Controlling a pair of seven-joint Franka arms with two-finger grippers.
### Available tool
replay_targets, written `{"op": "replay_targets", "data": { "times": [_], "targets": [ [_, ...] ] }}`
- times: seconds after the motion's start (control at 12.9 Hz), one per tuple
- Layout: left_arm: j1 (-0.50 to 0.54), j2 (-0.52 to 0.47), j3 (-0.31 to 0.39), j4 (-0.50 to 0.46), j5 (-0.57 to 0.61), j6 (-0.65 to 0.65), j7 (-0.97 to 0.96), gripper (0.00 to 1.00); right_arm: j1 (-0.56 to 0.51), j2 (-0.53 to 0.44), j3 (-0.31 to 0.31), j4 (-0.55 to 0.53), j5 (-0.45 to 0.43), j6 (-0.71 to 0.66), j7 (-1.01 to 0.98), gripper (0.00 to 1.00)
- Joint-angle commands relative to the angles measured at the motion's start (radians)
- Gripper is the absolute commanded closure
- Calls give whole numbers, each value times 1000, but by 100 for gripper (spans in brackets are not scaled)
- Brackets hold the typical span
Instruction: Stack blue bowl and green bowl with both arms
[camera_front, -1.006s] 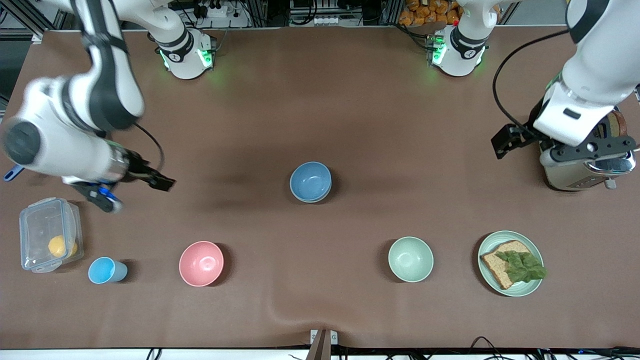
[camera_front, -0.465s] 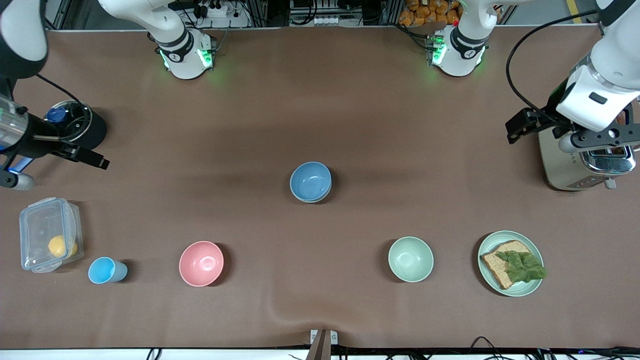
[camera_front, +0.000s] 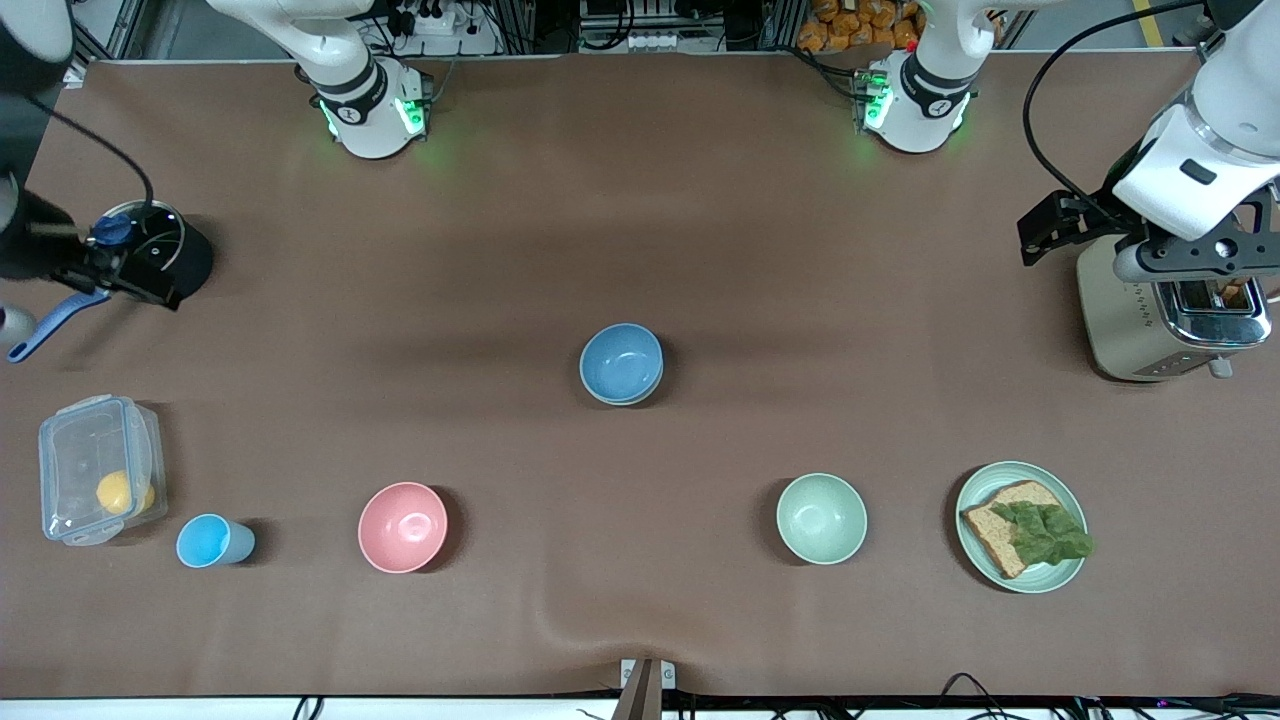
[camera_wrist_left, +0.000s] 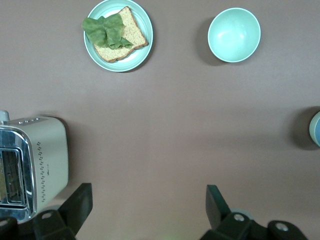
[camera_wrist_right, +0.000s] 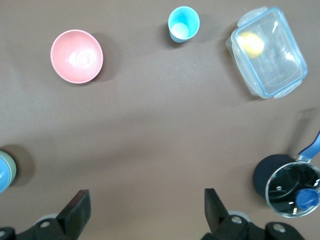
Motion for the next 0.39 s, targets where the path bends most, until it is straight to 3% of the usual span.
{"op": "replay_targets", "data": {
  "times": [0.0, 0.31],
  "targets": [
    [-6, -25, 19, -17, -14, -10, 37, 0, -40, -49, 29, -22, -24, -28, -65, 0],
    [-7, -22, 50, -12, -21, -15, 38, 0, -34, -58, 27, -23, -22, -29, -66, 0]
  ]
}}
